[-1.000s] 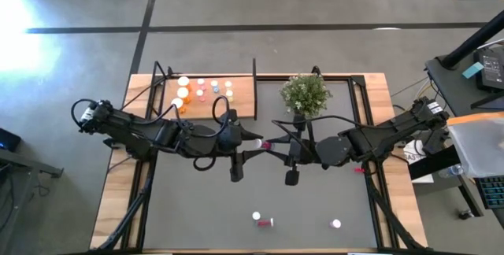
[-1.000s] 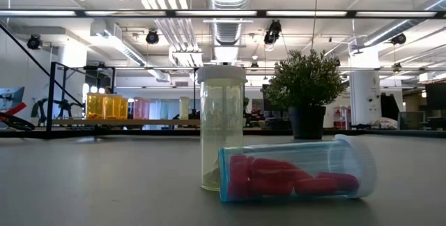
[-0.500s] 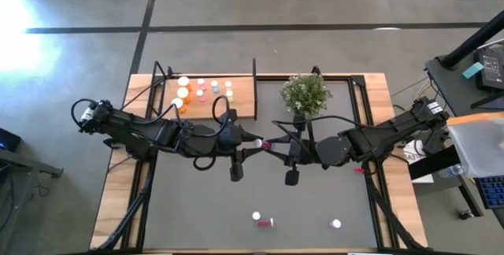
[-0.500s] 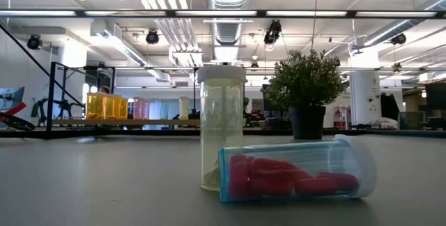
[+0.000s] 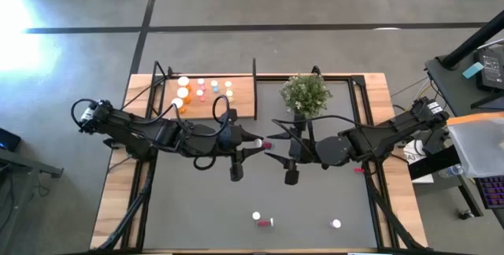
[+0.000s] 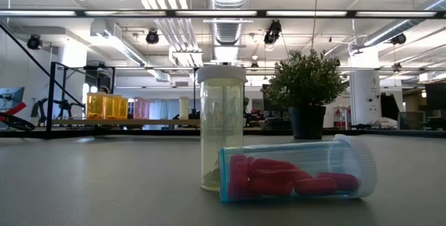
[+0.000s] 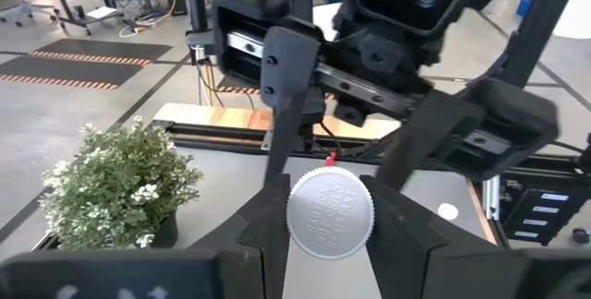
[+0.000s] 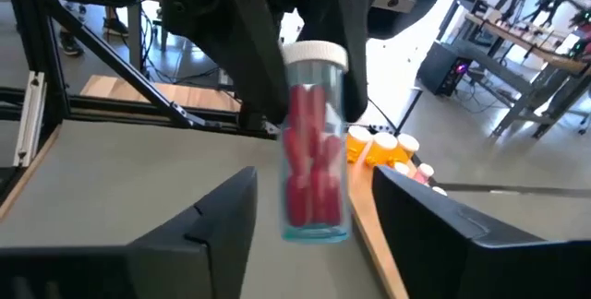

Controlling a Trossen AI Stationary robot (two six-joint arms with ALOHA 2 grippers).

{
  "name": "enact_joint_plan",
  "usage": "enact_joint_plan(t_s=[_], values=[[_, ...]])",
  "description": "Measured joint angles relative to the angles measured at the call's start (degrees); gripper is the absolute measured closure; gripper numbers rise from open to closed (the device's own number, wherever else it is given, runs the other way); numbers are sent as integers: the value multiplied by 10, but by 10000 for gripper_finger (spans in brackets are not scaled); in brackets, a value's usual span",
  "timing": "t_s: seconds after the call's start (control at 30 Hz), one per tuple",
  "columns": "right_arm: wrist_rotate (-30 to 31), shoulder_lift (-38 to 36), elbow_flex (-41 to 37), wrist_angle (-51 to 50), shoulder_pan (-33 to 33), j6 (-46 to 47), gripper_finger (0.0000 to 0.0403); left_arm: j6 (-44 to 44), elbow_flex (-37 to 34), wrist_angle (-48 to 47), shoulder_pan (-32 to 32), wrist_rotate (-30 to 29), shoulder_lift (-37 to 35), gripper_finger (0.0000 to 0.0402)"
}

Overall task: Pick and place medicine bottles onto shelf by color
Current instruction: Put the top small blue pill bottle on the shelf aligned with the other small blue pill bottle

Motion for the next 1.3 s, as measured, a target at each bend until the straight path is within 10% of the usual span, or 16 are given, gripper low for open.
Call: enact_joint_plan(t_s=[0.4,0.83,1.3], values=[[-1,-96,0,-171,0,165,152,-1,0,-49,62,-1,0,301],[36,-147,0,-340,0,323,160,-104,-18,-350,242,41,-1,301],[60,-127,0,-370,0,313,169,-109,-199,-292,399,86,-5,301]])
